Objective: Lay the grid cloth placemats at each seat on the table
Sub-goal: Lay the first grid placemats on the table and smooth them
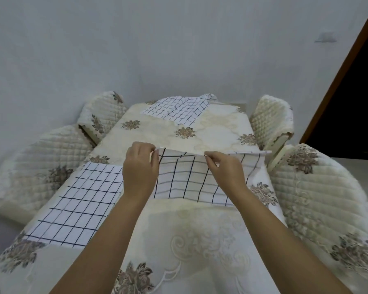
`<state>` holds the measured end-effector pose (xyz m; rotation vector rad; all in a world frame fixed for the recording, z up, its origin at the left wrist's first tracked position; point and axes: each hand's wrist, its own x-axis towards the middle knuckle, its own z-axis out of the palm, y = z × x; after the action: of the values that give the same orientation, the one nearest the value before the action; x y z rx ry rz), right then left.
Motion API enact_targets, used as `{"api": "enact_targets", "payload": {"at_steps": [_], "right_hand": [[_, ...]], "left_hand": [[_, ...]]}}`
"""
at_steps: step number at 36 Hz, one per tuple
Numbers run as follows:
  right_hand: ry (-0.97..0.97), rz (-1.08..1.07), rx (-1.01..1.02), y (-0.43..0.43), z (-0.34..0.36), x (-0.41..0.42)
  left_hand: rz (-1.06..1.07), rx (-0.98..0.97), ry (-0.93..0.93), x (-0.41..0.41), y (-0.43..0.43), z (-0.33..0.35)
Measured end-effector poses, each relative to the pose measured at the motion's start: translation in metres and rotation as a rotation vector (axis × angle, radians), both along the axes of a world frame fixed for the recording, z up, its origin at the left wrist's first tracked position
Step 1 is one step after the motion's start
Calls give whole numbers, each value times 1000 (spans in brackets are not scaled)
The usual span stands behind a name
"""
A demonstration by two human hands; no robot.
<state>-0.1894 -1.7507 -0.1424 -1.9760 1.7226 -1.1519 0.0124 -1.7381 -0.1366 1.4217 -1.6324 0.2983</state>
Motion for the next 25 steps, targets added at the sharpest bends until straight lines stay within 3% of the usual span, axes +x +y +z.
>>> {"api": "enact_targets", "payload": {"at_steps": [5,10,17,25], "right_hand": [[52,-11,7,8,-6,1],[185,67,461,14,-42,-3],[47,198,998,40,-101,-6],[-120,271,1223,60,-127,-5]], "left_hand": [[29,100,140,1,4,-22],[16,525,314,4,18,-72],[48,987,336,8,54,-137],[85,1155,510,7,78,-172]]}}
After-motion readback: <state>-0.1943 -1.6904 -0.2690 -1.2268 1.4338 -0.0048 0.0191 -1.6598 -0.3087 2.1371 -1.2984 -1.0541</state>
